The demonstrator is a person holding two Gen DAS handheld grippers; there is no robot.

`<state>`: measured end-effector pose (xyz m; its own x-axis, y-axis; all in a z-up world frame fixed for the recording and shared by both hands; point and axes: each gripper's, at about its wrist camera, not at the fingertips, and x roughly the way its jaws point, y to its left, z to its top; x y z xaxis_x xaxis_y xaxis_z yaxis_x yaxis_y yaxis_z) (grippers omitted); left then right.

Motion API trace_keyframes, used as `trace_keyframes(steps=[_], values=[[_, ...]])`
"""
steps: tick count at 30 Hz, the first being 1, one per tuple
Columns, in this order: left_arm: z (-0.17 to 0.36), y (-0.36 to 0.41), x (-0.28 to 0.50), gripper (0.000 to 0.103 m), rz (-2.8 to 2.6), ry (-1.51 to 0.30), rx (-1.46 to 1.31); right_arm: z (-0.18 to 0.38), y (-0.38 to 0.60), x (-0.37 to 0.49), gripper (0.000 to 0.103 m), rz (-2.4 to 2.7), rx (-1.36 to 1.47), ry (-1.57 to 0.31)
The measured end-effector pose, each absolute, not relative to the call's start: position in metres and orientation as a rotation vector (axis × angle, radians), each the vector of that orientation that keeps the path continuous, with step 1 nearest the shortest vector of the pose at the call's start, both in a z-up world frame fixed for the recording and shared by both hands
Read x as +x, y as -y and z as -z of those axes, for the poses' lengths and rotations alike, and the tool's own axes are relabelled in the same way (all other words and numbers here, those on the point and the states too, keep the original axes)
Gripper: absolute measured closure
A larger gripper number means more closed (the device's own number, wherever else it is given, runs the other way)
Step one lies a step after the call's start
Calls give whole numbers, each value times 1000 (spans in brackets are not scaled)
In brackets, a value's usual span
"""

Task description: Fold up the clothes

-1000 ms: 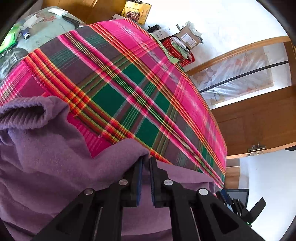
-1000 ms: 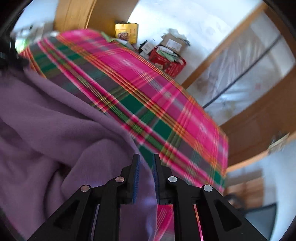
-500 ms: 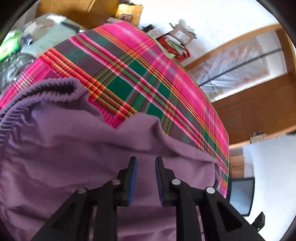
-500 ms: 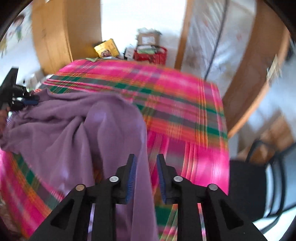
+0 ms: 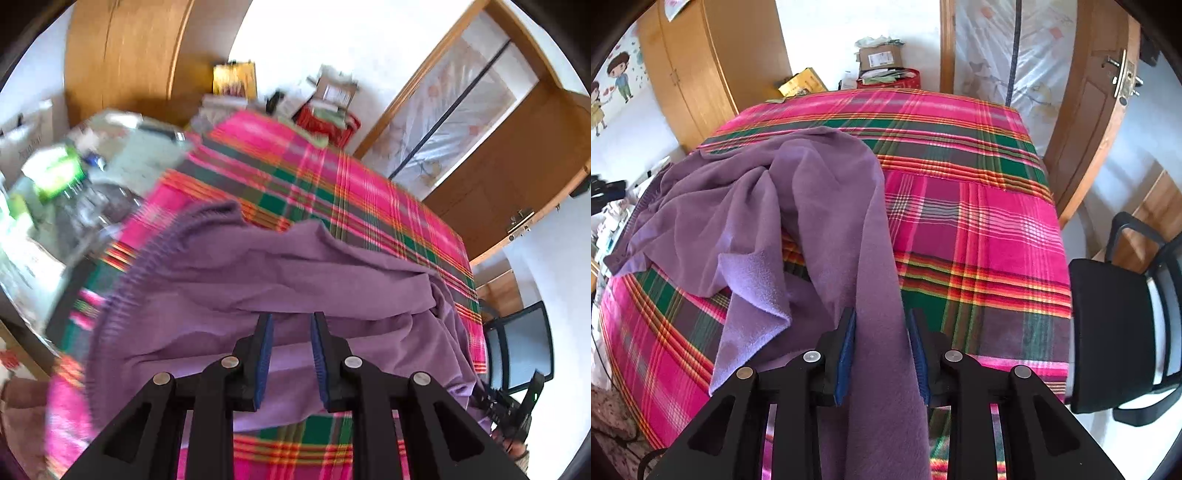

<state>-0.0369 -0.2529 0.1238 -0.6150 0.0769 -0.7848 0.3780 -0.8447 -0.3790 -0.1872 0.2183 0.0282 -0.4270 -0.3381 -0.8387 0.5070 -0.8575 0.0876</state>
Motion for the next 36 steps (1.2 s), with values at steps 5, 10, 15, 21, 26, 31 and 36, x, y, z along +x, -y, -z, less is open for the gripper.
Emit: trace_keyframes(steps=[5, 10, 15, 21, 26, 31, 36], values=[[-149, 236, -16, 76, 2617, -699, 1243, -28, -216, -189, 74, 2258, 1279, -241], [-146, 199, -35, 76, 2679, -657, 1333, -35, -211, -188, 94, 2219, 1257, -281], [-123, 165, -57, 76, 2704, -617, 1455, -48, -207, -188, 97, 2216, 1216, -327], [-73, 138, -83, 76, 2657, -559, 1606, -69, -211, -204, 97, 2315, 1149, -376], [-45, 134, -92, 76, 2626, -533, 1671, -68, -211, -236, 97, 2451, 1157, -493], [-38, 154, -83, 76, 2610, -582, 1667, -51, -205, -254, 97, 2552, 1200, -564], [-33, 178, -67, 76, 2588, -640, 1645, -45, -201, -247, 86, 2613, 1219, -608]])
